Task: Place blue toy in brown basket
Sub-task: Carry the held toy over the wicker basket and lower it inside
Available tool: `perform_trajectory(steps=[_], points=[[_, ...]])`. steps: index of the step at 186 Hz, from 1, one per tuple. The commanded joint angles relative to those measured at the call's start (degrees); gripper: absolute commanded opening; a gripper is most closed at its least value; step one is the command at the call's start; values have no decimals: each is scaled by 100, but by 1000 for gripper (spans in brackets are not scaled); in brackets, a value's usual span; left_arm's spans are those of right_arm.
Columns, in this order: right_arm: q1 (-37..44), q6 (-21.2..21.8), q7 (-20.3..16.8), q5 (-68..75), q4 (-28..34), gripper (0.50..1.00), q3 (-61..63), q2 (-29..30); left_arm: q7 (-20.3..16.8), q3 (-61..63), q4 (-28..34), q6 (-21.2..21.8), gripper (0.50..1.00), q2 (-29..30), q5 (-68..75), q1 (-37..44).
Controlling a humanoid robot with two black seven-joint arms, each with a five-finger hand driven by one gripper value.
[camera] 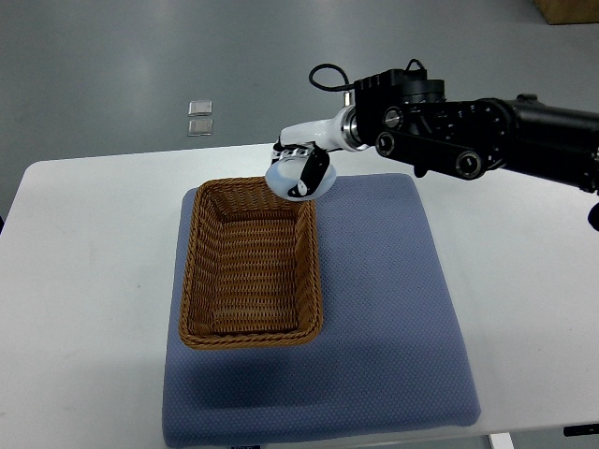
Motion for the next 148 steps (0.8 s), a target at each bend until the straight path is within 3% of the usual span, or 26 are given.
perform_trajectory(steps=[1,93,148], points=[[-11,-41,0,246,-38,658,8,387,0,0,14,0,1000,0,-1,2],[-890,-410,0,431,-389,680,34,448,0,0,5,0,1000,0,-1,2],[-908,-498,9,896,-372,699,184,448,0,0,-3,0,1000,0,-1,-6]])
